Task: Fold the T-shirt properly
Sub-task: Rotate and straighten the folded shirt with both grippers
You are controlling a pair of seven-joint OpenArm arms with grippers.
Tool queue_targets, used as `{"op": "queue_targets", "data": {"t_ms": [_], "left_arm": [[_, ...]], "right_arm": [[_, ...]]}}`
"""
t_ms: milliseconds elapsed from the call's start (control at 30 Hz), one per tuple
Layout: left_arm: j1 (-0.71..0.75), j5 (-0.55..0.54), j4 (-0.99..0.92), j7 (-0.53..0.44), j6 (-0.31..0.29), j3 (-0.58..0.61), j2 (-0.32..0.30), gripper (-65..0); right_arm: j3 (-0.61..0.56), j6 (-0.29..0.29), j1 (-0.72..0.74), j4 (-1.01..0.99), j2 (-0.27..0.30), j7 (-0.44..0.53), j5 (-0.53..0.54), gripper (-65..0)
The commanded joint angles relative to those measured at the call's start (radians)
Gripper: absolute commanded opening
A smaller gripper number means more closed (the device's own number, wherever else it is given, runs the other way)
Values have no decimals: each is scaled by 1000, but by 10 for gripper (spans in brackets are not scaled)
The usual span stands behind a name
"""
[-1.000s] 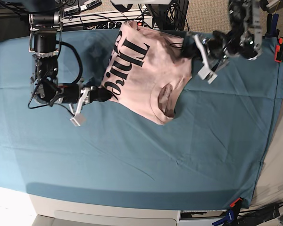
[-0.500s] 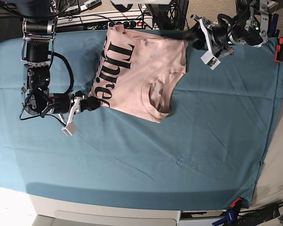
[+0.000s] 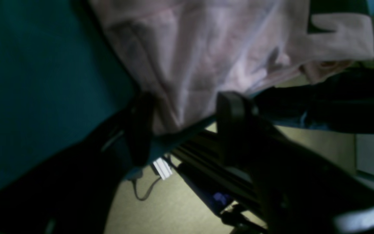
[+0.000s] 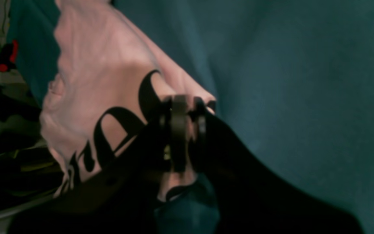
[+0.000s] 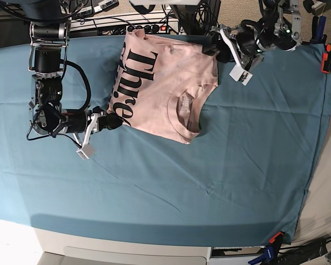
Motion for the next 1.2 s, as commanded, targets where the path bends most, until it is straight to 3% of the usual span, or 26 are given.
{"op": "queue_targets", "data": {"t_ms": [0, 433, 667, 733, 767, 867, 1167], "left_arm": [[2, -12, 6, -16, -4, -2, 4, -328], [-3, -14, -66, -15, -5, 3, 69, -328], [-3, 13, -67, -19, -4, 99, 79, -329], [-4, 27, -67, -20, -4, 119, 79, -364], [-5, 31, -67, -25, -4, 123, 79, -417], [-14, 38, -67, -28, -4, 121, 79, -650], [-101, 108, -67, -45, 15, 122, 35, -650]], "right_arm": [[6, 1, 24, 12, 9, 17, 25, -650], [6, 1, 24, 12, 10, 17, 24, -650], [6, 1, 25, 12, 10, 17, 24, -650], [6, 1, 25, 12, 10, 17, 24, -650], [6, 1, 25, 12, 10, 17, 24, -650], [6, 1, 24, 12, 10, 17, 24, -650], [7, 1, -17, 13, 12, 17, 37, -650]]}}
